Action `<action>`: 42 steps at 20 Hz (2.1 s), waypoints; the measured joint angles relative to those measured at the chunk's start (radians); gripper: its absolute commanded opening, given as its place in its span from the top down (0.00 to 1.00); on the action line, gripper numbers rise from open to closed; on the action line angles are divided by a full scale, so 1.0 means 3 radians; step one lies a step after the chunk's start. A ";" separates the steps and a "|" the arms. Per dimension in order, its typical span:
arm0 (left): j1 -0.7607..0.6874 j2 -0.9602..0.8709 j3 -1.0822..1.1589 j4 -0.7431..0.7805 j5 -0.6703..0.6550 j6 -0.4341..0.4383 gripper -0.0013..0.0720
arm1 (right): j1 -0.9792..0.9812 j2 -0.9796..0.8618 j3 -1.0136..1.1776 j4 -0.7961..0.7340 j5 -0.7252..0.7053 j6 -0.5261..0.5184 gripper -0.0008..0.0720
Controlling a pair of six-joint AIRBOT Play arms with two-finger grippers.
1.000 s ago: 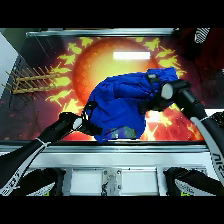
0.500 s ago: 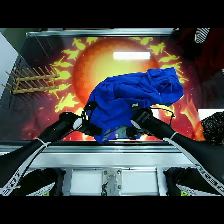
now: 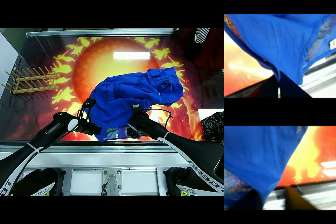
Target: Fold the clothes and pants, and hang the long-sleeved shirts on hangers.
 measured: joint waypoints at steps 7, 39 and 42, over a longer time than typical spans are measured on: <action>0.0308 0.0060 0.0000 0.0023 -0.0247 0.0005 0.14 | 0.0000 0.0209 0.0005 -0.0071 -0.0015 -0.0240 0.98; -0.0690 -0.0701 0.0191 0.1110 -0.0058 -0.1812 0.86 | 0.0008 0.1433 0.0264 0.0243 -0.0005 -0.0356 0.98; -0.0706 -0.0675 0.0196 0.0979 -0.0048 -0.1761 0.97 | -0.0006 0.1432 0.0305 0.0234 0.0001 -0.0436 0.98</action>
